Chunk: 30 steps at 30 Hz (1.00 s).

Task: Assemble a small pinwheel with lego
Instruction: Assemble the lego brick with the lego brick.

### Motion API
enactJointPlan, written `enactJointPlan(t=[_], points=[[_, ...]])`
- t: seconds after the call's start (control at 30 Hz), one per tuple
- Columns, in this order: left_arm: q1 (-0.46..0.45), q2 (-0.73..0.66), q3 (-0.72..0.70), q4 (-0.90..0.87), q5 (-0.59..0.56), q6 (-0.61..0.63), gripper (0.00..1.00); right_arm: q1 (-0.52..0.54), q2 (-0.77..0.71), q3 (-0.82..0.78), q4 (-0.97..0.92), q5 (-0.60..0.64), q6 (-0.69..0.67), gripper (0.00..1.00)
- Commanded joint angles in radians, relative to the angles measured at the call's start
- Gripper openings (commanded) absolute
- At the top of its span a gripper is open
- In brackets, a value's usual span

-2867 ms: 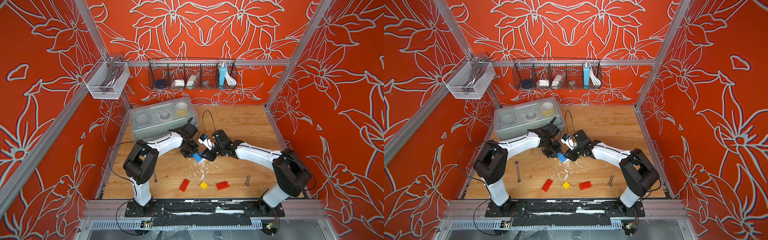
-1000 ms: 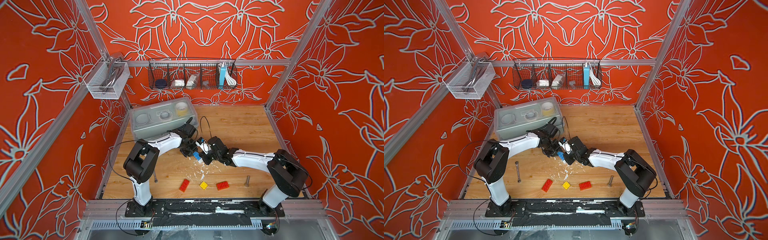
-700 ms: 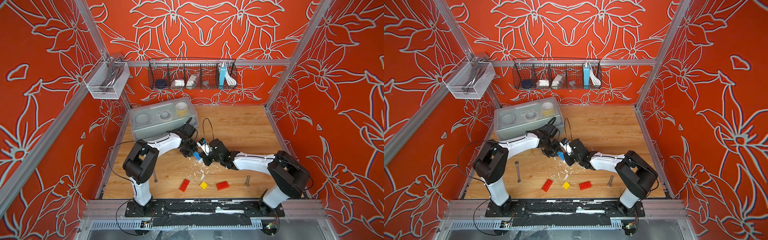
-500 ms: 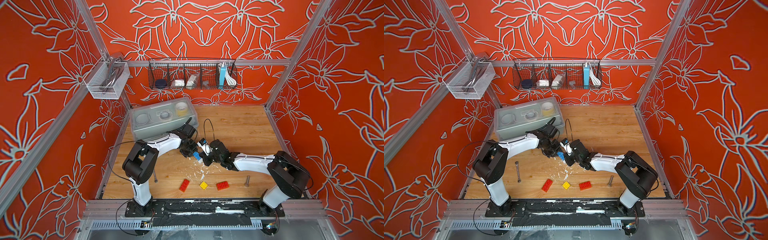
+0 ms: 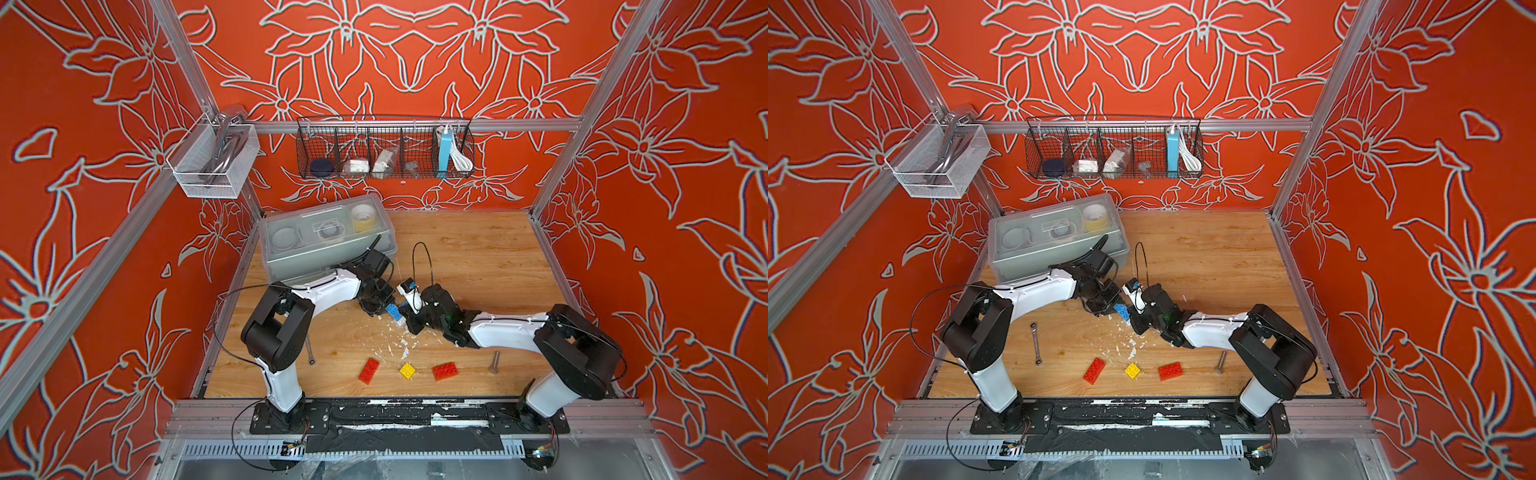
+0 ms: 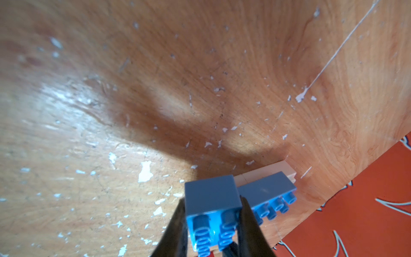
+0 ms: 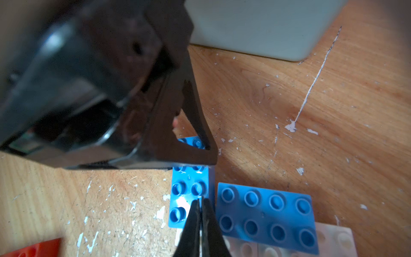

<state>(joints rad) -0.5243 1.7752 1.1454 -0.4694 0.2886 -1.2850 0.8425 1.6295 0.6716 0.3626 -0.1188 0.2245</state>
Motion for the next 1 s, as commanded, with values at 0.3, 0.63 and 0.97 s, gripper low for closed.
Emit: enactJointPlan(t=[0.3, 0.63, 0.97], points=[[-0.014, -0.046, -0.024, 0.01, 0.075, 0.011, 0.28, -0.023, 0.082, -0.087, -0.284, 0.233, 0.07, 0.06], [-0.013, -0.069, -0.027, 0.016, 0.064, 0.018, 0.51, -0.021, 0.083, -0.109, -0.275, 0.243, 0.061, 0.05], [0.018, -0.212, -0.035, 0.023, -0.111, 0.187, 0.52, -0.021, -0.061, 0.019, -0.382, 0.164, 0.1, 0.07]])
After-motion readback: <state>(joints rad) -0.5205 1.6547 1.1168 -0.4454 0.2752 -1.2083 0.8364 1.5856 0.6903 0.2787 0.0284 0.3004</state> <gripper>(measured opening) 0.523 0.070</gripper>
